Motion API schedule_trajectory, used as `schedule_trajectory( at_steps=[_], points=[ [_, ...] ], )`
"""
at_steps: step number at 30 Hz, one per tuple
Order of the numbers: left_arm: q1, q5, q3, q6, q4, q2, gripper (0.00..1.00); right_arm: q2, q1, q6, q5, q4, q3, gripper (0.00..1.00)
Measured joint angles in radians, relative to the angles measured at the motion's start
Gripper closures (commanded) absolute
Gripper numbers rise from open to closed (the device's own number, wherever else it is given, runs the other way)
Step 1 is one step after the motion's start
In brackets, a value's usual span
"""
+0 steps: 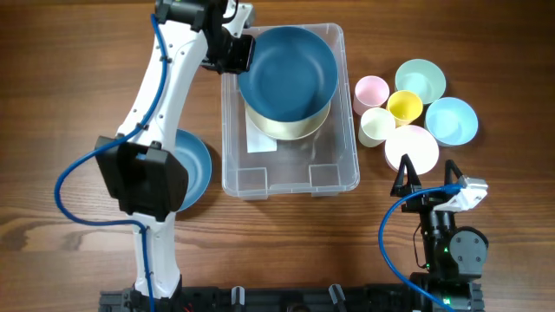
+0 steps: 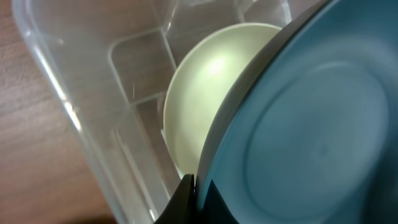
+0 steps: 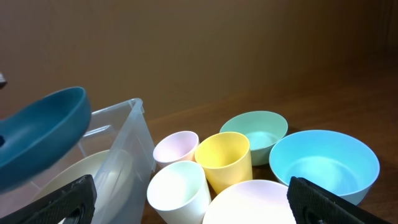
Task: Pack container
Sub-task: 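Place the blue bowl into the cream bowl with the left gripper, then move the left gripper to the lower blue bowl and grasp its rim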
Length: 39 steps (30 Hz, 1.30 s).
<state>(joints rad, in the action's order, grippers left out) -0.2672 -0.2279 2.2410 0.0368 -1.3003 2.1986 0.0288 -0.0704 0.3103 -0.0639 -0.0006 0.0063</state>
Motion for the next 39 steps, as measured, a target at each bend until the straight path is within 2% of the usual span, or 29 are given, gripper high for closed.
schedule_trajectory(
  at_steps=[1,2,3,4,12,17,23,28,33,39],
  points=[
    [0.000,0.000,0.000,0.000,0.009,0.005,0.92,0.000,0.000,0.000,0.000,0.000,0.000,0.00],
    [0.000,0.000,0.000,0.000,0.016,0.008,0.78,0.000,0.000,0.000,0.000,0.000,0.000,0.00],
    [0.000,0.000,0.000,0.002,0.022,0.008,0.45,0.000,0.000,0.000,0.000,0.000,0.000,0.00],
    [0.000,-0.001,0.000,0.000,0.031,0.008,0.39,0.000,0.000,0.000,0.000,0.000,0.000,0.00],
    [0.002,-0.002,0.000,-0.033,0.051,0.008,0.40,0.000,0.000,0.000,0.000,0.000,0.000,0.00],
    [0.035,-0.002,0.024,-0.090,-0.028,0.008,0.41,0.000,0.000,0.000,0.000,0.000,0.000,0.00],
    [0.177,0.000,0.038,-0.122,-0.204,-0.056,0.37,0.000,0.000,0.000,0.000,0.000,0.000,0.00],
    [0.358,0.049,0.053,-0.171,-0.371,-0.147,0.35,0.000,0.000,0.000,0.000,0.000,0.000,0.00],
    [0.505,0.016,0.003,-0.201,-0.380,-0.182,0.33,0.000,0.000,0.000,0.000,0.000,0.000,0.00],
    [0.549,0.012,-0.206,-0.214,-0.379,-0.181,0.29,0.000,0.000,0.000,0.000,0.000,0.000,0.00]
  ],
)
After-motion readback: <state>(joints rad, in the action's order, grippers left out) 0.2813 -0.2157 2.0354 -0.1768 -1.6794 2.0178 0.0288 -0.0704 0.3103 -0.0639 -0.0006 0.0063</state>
